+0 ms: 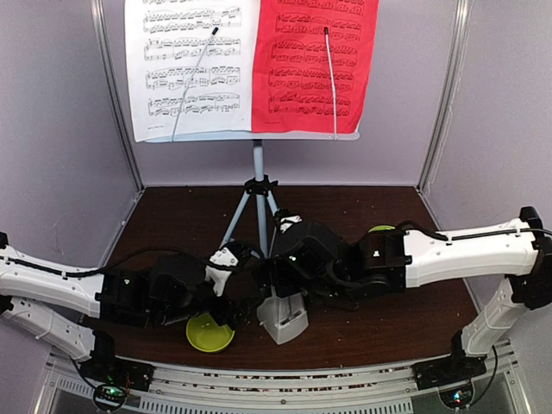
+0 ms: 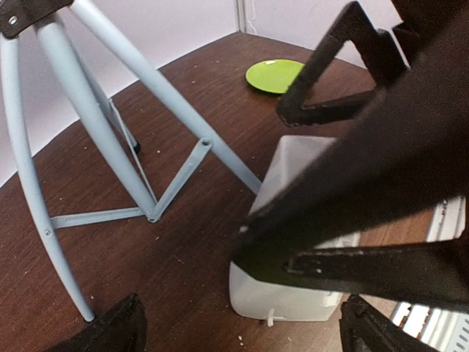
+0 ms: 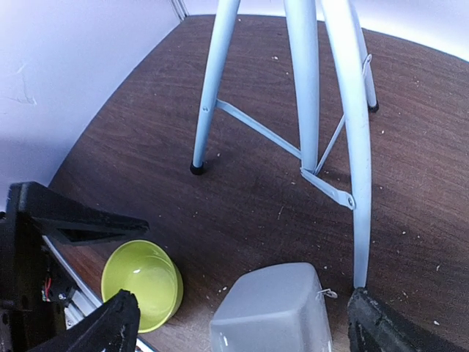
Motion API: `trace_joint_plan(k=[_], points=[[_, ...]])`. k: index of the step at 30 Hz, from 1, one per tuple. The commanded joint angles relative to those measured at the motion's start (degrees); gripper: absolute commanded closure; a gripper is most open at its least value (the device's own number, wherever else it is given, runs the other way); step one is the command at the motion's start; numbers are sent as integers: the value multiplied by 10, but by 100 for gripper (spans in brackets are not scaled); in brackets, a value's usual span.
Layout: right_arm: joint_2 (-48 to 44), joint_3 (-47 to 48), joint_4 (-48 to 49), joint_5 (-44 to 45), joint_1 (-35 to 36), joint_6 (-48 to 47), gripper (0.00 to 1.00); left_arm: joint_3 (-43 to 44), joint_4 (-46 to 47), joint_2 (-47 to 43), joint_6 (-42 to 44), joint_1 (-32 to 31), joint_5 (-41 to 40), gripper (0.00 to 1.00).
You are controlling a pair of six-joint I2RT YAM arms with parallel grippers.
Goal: Set up the instrument practice props
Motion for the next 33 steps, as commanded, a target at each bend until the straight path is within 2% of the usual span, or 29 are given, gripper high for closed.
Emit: trace_joint_plan(k=[1,3,9,11,17,23,28,33], points=[[-76,-16,27,18,-2,-12,0,45,17,7,23,2,89,5],[-114,-33,33,16,-10,-15,0,67,17,31,14,1,107,5],[-220,-113,59,-27,-55,-12,0,111,37,102,-31,-1,72,3],[-283,-183,93,-67,-90,-11,0,147,24,145,-31,2,76,3],[-383,-290,150,-141,-163,13,0,150,32,177,-45,25,103,4],[-435,-335,160,-189,-196,9,0,139,57,207,-47,41,149,11],[-450,-354,164,-253,-214,1,0,136,62,225,-46,45,173,21],[-465,-376,177,-302,-221,-18,0,127,70,202,-19,45,172,46]])
